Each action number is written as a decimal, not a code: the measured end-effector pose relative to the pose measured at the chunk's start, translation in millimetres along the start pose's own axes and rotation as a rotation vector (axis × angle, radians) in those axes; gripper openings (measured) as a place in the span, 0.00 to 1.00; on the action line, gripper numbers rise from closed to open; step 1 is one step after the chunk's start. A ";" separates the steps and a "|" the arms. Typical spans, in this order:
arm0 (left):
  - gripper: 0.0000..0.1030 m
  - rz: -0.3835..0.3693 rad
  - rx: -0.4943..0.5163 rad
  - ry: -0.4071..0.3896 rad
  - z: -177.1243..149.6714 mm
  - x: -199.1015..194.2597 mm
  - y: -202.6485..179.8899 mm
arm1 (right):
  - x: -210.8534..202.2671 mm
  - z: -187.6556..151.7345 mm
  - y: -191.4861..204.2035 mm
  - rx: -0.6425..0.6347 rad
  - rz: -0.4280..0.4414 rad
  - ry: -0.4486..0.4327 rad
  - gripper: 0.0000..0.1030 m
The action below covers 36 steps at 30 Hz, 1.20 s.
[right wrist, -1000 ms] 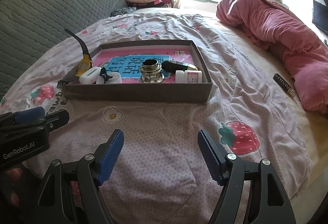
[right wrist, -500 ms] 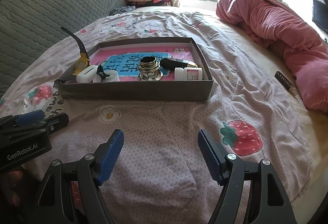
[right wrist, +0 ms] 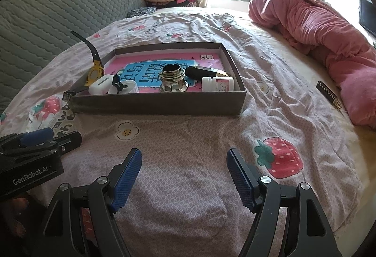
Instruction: Organize rigid objects
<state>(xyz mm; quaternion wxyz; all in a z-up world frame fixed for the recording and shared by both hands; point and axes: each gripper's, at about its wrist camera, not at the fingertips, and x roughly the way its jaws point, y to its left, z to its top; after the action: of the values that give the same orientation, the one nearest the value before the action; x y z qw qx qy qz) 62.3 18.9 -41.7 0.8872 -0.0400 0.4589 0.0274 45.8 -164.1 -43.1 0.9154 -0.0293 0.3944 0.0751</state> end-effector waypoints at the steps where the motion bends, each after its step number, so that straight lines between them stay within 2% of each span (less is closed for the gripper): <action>1: 0.62 -0.001 0.000 0.000 0.0 -0.1 0.1 | -0.1 0.1 -0.1 0.000 0.001 0.000 0.73; 36: 0.62 -0.017 -0.005 0.015 1.8 7.7 2.2 | -1.0 1.1 -2.0 -0.016 -0.015 -0.002 0.73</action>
<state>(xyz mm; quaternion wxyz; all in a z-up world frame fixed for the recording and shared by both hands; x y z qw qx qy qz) 68.0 21.3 -47.1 0.8839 -0.0461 0.4649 0.0207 46.2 -166.1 -41.6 0.9160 -0.0395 0.3927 0.0712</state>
